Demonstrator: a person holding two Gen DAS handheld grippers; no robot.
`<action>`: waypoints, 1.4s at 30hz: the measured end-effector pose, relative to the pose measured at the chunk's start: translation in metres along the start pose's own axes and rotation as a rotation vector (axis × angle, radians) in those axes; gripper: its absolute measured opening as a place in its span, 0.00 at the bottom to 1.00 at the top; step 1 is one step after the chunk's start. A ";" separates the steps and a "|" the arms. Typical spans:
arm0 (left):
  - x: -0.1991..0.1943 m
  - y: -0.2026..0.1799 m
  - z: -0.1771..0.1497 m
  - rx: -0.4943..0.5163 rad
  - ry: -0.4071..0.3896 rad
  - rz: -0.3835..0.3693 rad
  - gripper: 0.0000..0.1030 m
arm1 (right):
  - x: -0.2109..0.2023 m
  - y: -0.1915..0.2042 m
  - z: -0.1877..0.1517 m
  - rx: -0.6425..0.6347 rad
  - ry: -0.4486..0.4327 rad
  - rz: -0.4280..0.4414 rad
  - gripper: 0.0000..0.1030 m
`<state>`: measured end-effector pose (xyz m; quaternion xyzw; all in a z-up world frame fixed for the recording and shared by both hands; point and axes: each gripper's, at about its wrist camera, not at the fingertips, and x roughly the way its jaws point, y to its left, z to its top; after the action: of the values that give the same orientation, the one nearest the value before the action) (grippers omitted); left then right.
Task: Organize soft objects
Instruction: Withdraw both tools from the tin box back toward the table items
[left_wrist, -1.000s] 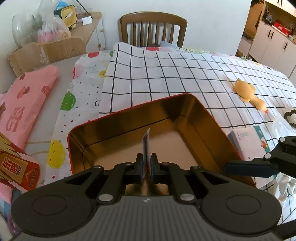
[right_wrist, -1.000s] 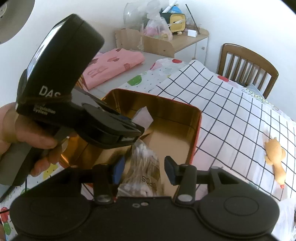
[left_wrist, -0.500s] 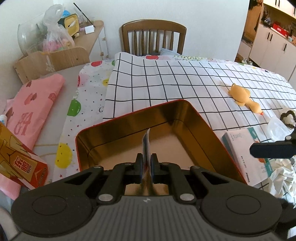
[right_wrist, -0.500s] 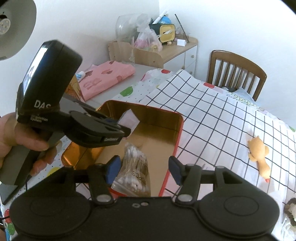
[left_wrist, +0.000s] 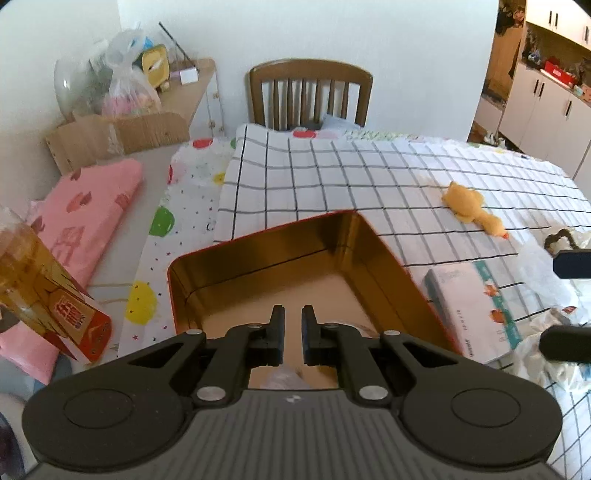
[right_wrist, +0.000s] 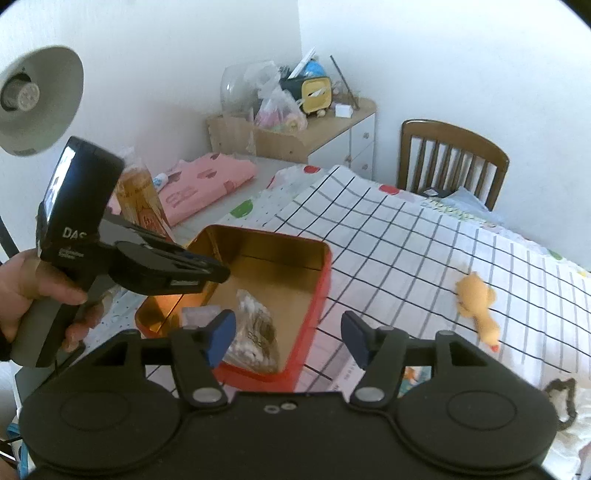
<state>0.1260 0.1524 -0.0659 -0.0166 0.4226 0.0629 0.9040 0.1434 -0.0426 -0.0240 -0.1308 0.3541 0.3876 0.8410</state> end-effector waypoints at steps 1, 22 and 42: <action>-0.005 -0.003 0.000 0.002 -0.008 0.002 0.08 | -0.005 -0.003 -0.001 0.001 -0.006 -0.003 0.61; -0.077 -0.119 0.004 0.074 -0.169 -0.112 0.08 | -0.104 -0.082 -0.049 0.099 -0.087 -0.056 0.62; -0.075 -0.222 -0.002 0.110 -0.200 -0.212 0.83 | -0.162 -0.160 -0.120 0.184 -0.068 -0.148 0.67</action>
<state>0.1055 -0.0752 -0.0149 -0.0052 0.3294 -0.0546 0.9426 0.1304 -0.2986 -0.0055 -0.0655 0.3489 0.2946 0.8872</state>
